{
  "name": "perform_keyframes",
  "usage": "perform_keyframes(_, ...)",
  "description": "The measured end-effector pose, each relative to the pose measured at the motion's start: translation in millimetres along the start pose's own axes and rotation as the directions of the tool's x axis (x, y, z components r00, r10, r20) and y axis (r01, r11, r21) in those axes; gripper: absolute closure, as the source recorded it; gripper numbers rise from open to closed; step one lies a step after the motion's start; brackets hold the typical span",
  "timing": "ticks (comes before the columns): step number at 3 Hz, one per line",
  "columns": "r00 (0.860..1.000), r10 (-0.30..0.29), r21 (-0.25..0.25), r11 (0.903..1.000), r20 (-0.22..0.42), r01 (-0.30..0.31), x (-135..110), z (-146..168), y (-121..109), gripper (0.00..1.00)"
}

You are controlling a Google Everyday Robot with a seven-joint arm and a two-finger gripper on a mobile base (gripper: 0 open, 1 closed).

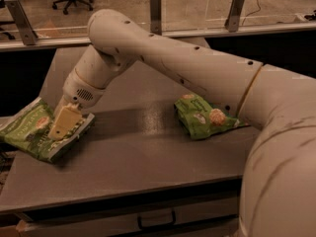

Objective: Move green jalapeno chip bag near green rice chip bag

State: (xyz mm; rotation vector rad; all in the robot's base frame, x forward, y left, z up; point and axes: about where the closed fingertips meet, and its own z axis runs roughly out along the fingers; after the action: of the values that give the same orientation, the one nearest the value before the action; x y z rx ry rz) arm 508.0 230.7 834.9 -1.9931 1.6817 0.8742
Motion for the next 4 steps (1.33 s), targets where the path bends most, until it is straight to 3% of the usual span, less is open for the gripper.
perform_keyframes(1,1.000,0.023,0.044,0.9988,-0.009,-0.022,8.1,-12.8,-5.6,0.87)
perform_keyframes(2,1.000,0.018,0.153,0.9880,0.024,-0.022,3.4,-55.5,-19.9,1.00)
perform_keyframes(3,0.999,-0.052,0.320,0.9463,0.012,0.046,-7.0,-129.8,-44.0,1.00)
perform_keyframes(4,0.998,-0.062,0.337,0.9400,0.022,0.051,-14.0,-139.0,-47.4,1.00)
